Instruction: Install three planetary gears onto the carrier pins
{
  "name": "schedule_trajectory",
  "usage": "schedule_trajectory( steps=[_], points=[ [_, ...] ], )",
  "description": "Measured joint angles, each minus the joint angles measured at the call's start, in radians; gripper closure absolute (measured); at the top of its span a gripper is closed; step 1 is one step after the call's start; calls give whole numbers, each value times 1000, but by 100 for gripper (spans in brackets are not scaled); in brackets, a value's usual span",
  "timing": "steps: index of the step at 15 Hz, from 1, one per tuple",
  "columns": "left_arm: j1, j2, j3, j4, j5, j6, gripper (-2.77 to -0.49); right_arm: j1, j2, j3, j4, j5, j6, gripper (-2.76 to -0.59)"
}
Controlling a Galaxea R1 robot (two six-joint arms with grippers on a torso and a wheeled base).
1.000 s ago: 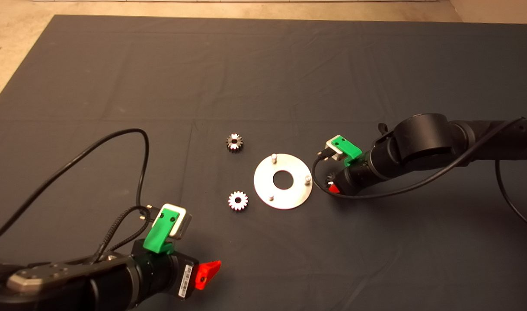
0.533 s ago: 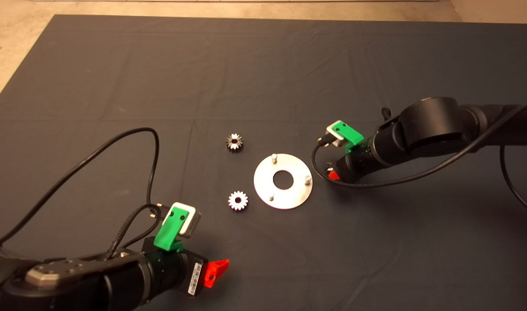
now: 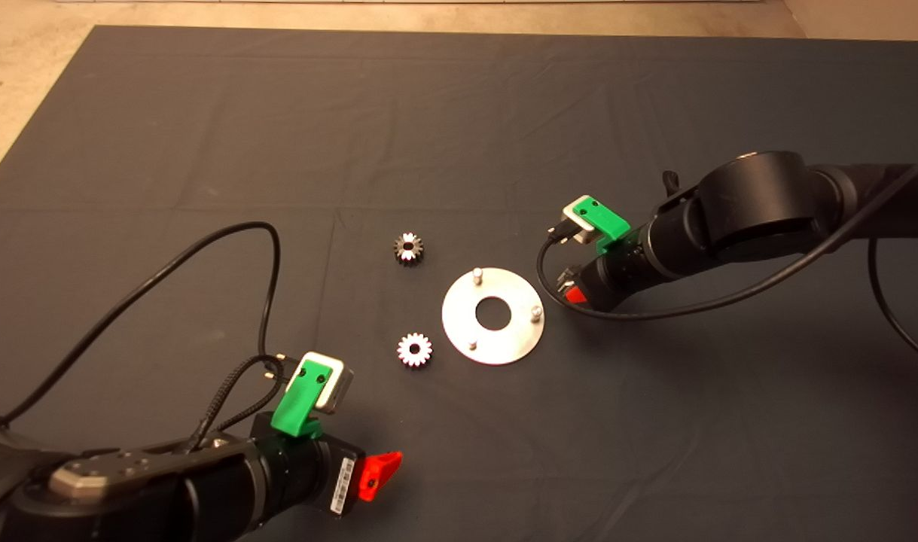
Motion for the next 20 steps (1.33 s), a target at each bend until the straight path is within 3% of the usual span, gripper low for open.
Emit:
schedule_trajectory(
  steps=[4, 6, 11, 13, 17, 20],
  points=[
    [0, 3, -1, 0, 0, 0, -276, 1, 27, 0, 21, 0, -7, -92],
    [0, 4, -1, 0, 0, 0, -276, 9, 44, 0, 64, -8, -7, -92],
    [0, 4, -1, 0, 0, 0, -276, 34, 73, -15, 97, -14, -7, -92],
    [0, 4, -5, 0, 0, 0, -276, 36, 73, -21, 98, -26, -7, -92],
    [0, 4, -8, 0, 0, 0, -276, 36, 76, -21, 103, -28, -32, -92],
    [0, 4, -9, 0, 0, 0, -276, 36, 76, -21, 105, -44, -37, -92]
  ],
)
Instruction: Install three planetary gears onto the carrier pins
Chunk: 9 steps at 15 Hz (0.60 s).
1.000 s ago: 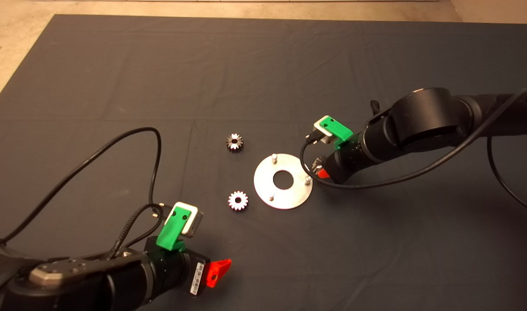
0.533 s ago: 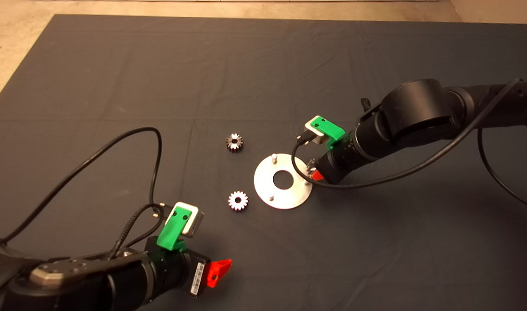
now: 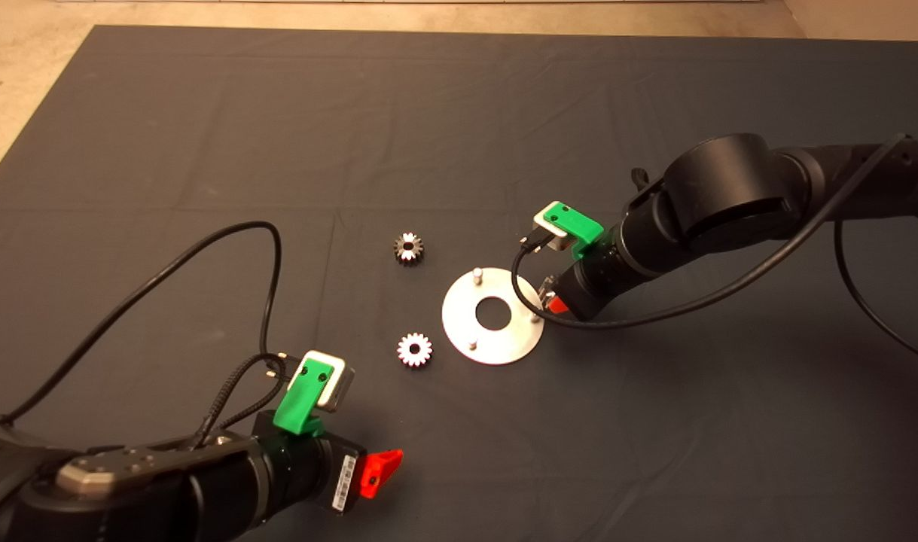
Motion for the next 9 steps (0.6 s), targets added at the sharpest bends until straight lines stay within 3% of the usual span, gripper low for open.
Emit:
schedule_trajectory(
  steps=[3, 9],
  points=[
    [0, 0, 0, 0, 0, 0, -276, 0, 0, 0, 0, -13, -7, -92],
    [0, 0, 0, 0, 0, 0, -276, -1, 22, 0, 2, -18, -7, -92]
  ],
)
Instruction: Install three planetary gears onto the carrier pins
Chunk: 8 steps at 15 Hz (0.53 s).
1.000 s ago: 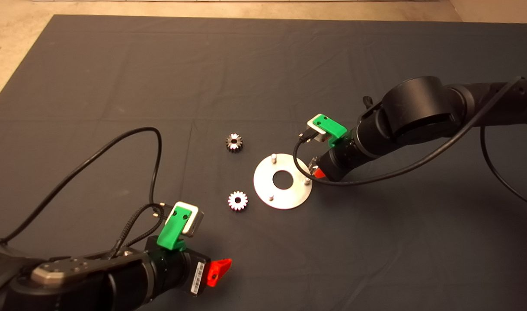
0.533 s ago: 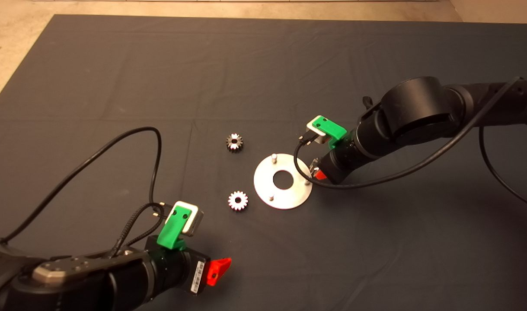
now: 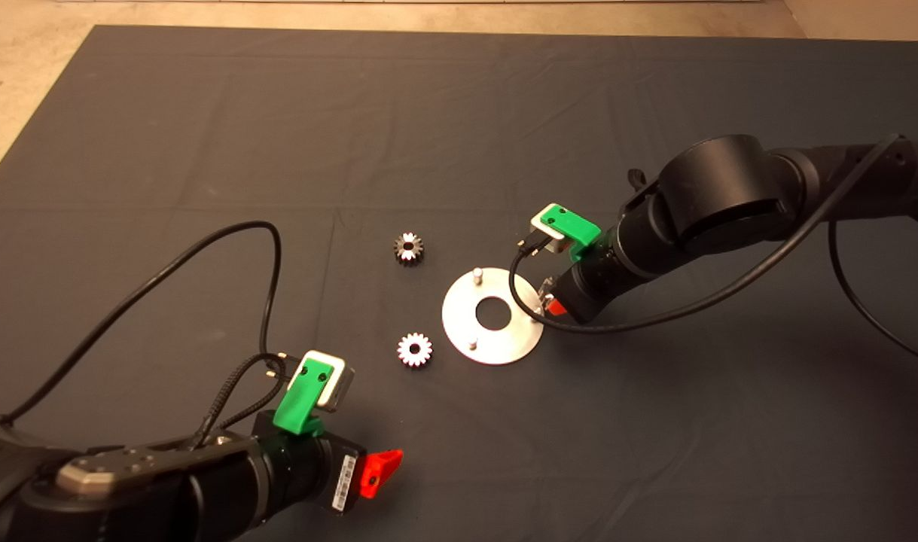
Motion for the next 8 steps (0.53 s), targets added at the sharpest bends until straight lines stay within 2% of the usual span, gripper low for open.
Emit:
schedule_trajectory(
  steps=[5, 8],
  points=[
    [0, 0, 0, 0, 0, 0, -276, -1, 14, 0, 15, -2, -1, -92],
    [0, 0, 0, 0, 0, 0, -276, -3, 14, 0, 19, -17, -1, -92]
  ],
)
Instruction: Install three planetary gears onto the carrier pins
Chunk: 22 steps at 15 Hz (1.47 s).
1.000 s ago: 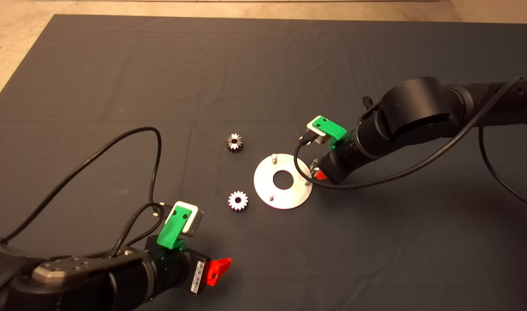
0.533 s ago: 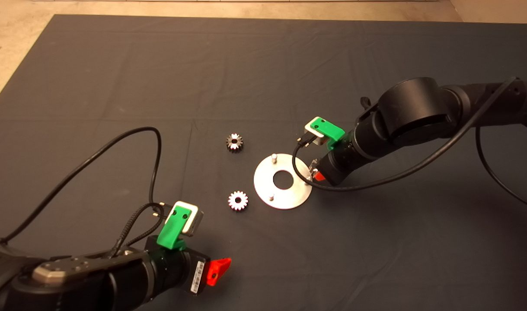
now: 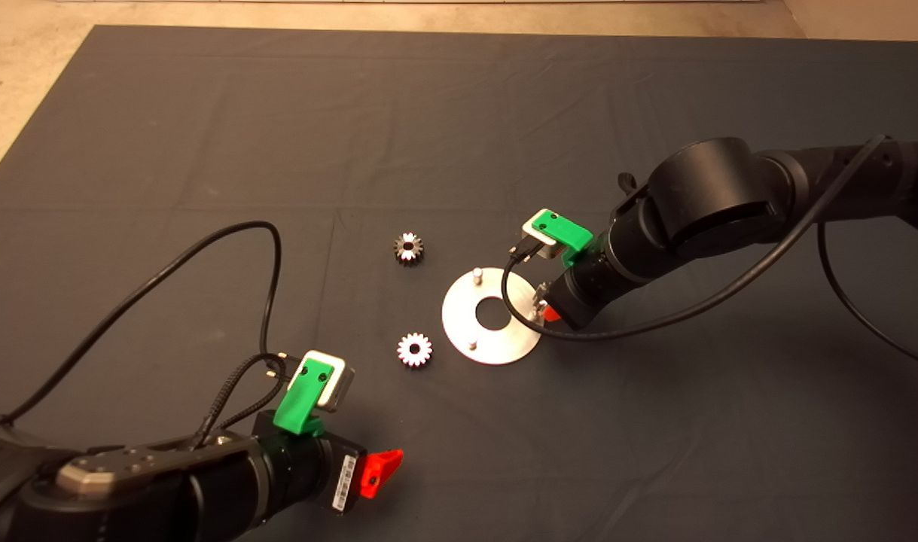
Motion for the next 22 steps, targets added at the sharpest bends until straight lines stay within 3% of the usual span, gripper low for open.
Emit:
schedule_trajectory(
  steps=[2, 7, 22],
  points=[
    [0, 0, 0, 0, 0, 0, -276, -6, 0, 0, 0, -8, -1, -92],
    [0, 0, 0, 0, 0, 0, -276, -33, 0, 0, 1, -7, -3, -92],
    [0, 0, -1, 0, 0, -1, -276, -33, 11, 0, 1, 0, -27, -92]
  ],
)
